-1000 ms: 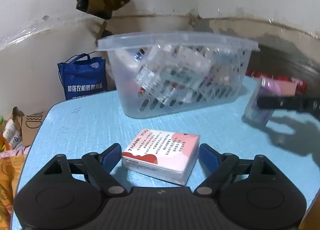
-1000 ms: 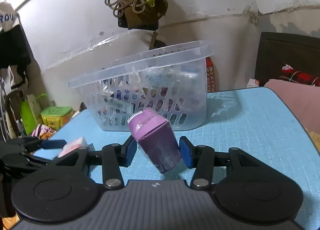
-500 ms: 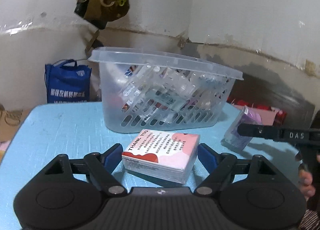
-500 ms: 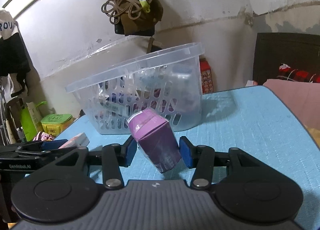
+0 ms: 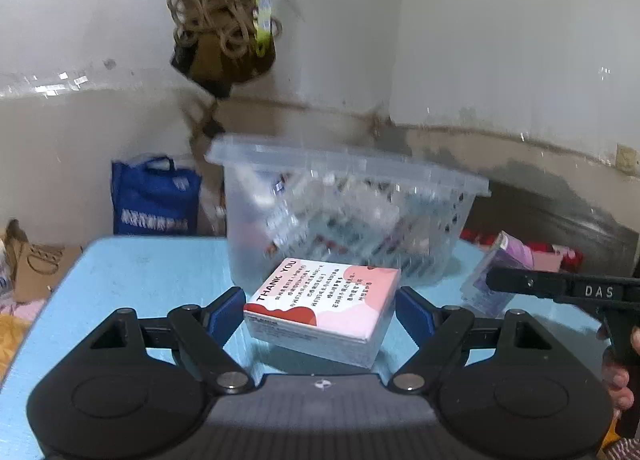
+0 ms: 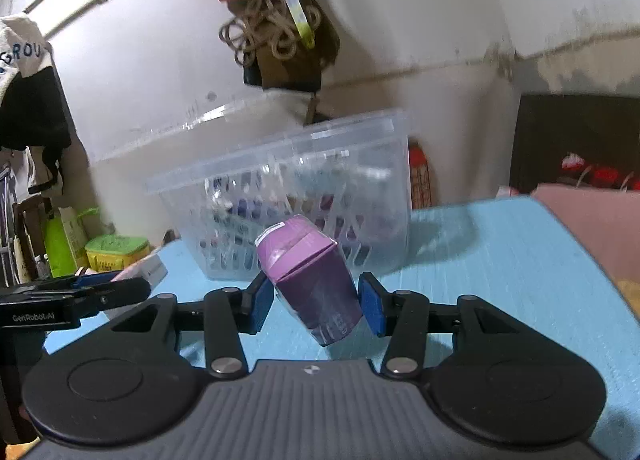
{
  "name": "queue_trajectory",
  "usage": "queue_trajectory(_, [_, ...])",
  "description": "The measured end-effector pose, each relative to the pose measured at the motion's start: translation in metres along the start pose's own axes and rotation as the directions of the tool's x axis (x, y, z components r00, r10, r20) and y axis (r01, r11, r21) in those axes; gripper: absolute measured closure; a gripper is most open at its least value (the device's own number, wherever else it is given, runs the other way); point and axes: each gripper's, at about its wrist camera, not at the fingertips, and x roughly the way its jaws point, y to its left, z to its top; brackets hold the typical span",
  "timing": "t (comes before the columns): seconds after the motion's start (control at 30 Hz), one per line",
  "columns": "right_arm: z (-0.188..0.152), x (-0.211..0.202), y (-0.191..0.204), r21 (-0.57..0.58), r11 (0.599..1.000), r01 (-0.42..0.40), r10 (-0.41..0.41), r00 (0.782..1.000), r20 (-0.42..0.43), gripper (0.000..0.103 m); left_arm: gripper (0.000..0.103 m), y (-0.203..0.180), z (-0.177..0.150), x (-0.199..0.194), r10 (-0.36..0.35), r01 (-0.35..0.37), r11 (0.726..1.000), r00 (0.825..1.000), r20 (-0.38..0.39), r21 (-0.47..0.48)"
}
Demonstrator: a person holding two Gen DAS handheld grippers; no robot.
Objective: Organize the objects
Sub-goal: 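Carry both boxes into the clear basket and open both grippers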
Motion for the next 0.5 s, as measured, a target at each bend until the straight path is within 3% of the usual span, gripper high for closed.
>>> queue_trajectory(0.13, [0.017, -0.018, 0.009, -0.020, 0.999, -0.040, 0.041, 0.998, 0.056, 0.052, 0.019, 0.003, 0.026, -0.013, -0.029, 0.032, 0.997, 0.999, 0.042, -0.074])
queue_trajectory(0.3, [0.092, -0.022, 0.027, -0.100, 0.995, -0.010, 0.025, 0.989, 0.149, 0.052, 0.018, -0.008, 0.107, -0.003, -0.045, 0.051, 0.998, 0.991, 0.124, -0.046])
queue_trajectory(0.4, [0.139, 0.012, 0.026, -0.094, 0.995, -0.025, 0.036, 0.993, 0.116, 0.052, 0.018, -0.009, 0.156, 0.041, -0.050, 0.053, 0.997, 0.996, 0.068, -0.055])
queue_trajectory(0.5, [0.160, 0.054, 0.023, -0.104, 0.995, 0.002, 0.004, 0.998, 0.059, 0.050, 0.018, 0.001, 0.174, 0.093, -0.047, 0.042, 0.995, 0.998, -0.050, -0.086])
